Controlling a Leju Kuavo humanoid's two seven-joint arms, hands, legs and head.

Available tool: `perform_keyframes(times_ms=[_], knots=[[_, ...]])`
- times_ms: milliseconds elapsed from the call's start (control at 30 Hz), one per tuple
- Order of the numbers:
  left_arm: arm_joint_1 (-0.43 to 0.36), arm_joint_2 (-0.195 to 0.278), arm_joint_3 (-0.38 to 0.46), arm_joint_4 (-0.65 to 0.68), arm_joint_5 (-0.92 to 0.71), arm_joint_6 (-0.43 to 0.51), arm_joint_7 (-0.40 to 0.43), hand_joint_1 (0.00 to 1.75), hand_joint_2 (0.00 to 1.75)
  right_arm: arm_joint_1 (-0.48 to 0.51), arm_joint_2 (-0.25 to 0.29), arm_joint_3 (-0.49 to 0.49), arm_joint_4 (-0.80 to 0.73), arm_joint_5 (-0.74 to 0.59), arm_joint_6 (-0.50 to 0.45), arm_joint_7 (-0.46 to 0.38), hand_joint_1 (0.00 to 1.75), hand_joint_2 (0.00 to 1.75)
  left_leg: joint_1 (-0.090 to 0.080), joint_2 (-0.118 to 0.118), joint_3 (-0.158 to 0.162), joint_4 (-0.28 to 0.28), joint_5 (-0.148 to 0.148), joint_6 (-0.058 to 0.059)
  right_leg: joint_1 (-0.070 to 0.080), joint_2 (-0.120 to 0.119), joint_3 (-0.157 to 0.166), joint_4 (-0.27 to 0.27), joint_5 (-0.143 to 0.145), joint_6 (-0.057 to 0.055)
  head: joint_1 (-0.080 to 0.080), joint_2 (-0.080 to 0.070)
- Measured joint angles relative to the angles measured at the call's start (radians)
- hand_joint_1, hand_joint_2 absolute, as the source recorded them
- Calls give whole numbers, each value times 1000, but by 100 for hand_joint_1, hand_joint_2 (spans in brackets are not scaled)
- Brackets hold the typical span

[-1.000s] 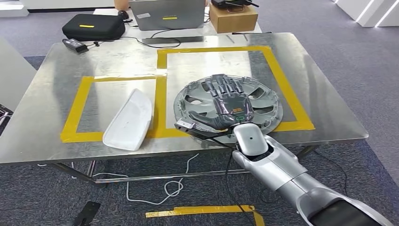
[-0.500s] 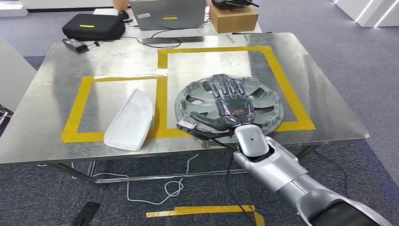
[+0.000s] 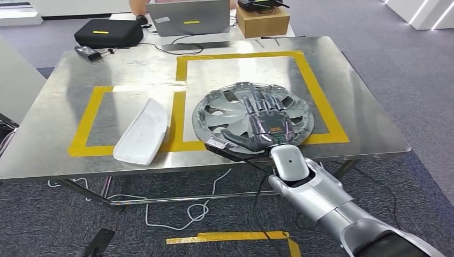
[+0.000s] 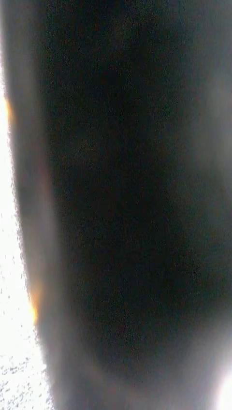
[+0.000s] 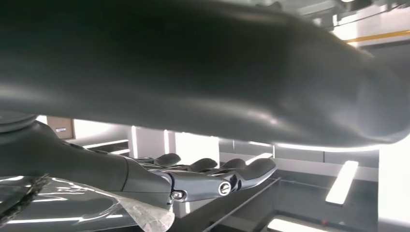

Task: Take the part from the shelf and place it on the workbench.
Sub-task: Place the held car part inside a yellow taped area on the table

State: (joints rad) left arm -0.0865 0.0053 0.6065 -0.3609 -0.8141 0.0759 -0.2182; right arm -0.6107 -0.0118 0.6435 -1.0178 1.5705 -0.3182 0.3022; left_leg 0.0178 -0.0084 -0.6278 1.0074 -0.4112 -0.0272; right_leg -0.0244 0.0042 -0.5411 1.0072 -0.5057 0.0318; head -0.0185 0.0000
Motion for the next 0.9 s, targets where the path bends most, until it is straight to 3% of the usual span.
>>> perform_keyframes(times_ms=[33, 100, 167, 200, 233, 267, 333, 400, 500, 567, 633, 667, 700, 733, 767, 833, 900], knots=[[0, 0, 0, 0, 0, 0, 0, 0, 0, -1, 0, 0, 0, 0, 0, 0, 0, 0, 2, 1, -9, 21, -23, -4, 0, -2, -6, -1, 7, -11, -1, 0], [0, 0, 0, 0, 0, 1, 1, 0, 0, -1, 0, 0, 0, 0, 0, 0, 0, 0, 3, 3, -41, 117, -104, -11, 2, -6, -23, -2, 20, -29, -3, 0], [0, -1, 0, 0, 0, 2, 4, 0, 0, 0, 0, 0, 0, 0, 1, 0, 0, 0, 3, 4, -74, 242, -174, -14, 7, -9, -44, -2, 35, -37, -3, 0], [0, -1, 0, 0, 0, 4, 4, 0, 0, 1, 0, 0, 0, 0, 2, 0, 0, 0, 3, 4, -75, 274, -183, -13, 9, -9, -56, -1, 44, -38, -3, 0], [0, -2, 0, 0, 0, 5, 5, 0, 0, 2, 0, 0, 0, 0, 3, 0, 0, 0, 2, 4, -60, 273, -172, -10, 12, -10, -66, -1, 52, -37, -3, 0], [-1, -2, 0, 0, 0, 6, 6, 0, 0, 2, 0, 0, 0, 0, 4, -1, 0, 0, 1, 4, -26, 235, -148, -5, 14, -10, -76, -1, 59, -36, -3, 0], [-3, -2, 0, 0, 0, 9, 7, 0, 0, 2, 0, -1, -2, 0, 7, -1, 0, 0, -5, 4, 69, 100, -109, 11, 18, -10, -90, 0, 74, -30, -3, 0], [-5, -1, 0, 0, 0, 12, 9, 0, 0, 1, 0, -2, -5, 0, 9, -1, 0, 0, -12, 5, 131, -1, -107, 24, 20, -12, -97, -1, 89, -21, -2, 0], [-4, -1, 0, 0, -1, 13, 12, 0, 0, 2, 0, -2, -6, 0, 13, -2, 0, 0, -15, 7, 130, -28, -95, 36, 18, -14, -104, -6, 105, -3, -2, 0], [-4, -3, 0, 0, -1, 12, 14, 0, 0, 3, 0, -4, -6, 0, 15, -3, 0, 0, -12, 10, 113, -36, -72, 49, 16, -11, -127, 38, 53, 6, 1, 0], [-4, -5, 0, 0, -1, 12, 16, 0, 0, 9, 0, -8, -6, 0, 18, -3, 0, 0, -12, 11, 87, -36, -51, 58, 15, -8, -166, 160, -44, 11, 4, 0], [-3, -5, 0, 0, -1, 12, 16, 0, 0, 15, 0, -11, -7, -2, 20, -3, 0, 0, -12, 11, 73, -35, -40, 59, 14, -7, -180, 226, -76, 13, 4, 0], [-1, -5, 0, 0, -1, 12, 16, 0, 0, 24, 0, -14, -9, -4, 21, -2, 0, 0, -13, 10, 58, -35, -30, 59, 15, -7, -185, 273, -87, 15, 4, 0], [1, -5, 0, 0, -1, 12, 16, 0, 0, 34, -1, -18, -12, -7, 22, -1, 0, 0, -14, 10, 45, -34, -19, 58, 15, -7, -174, 288, -76, 14, 4, 0], [3, -6, 0, 0, -1, 12, 16, 0, 0, 44, -1, -24, -18, -11, 22, 0, 0, 0, -15, 10, 32, -33, -10, 57, 15, -7, -146, 266, -50, 12, 4, 0], [8, -7, 0, 0, -2, 11, 16, 0, 0, 64, -1, -37, -34, -23, 21, 2, 0, 0, -19, 9, 10, -29, 6, 51, 17, -6, -42, 135, -12, 3, 4, 0], [15, -10, 0, -3, -7, 11, 15, 0, 0, 94, -3, -57, -59, -40, 17, 6, 0, 0, -21, 8, -3, -23, 21, 43, 20, -5, 50, 2, -23, -5, 3, 0]])
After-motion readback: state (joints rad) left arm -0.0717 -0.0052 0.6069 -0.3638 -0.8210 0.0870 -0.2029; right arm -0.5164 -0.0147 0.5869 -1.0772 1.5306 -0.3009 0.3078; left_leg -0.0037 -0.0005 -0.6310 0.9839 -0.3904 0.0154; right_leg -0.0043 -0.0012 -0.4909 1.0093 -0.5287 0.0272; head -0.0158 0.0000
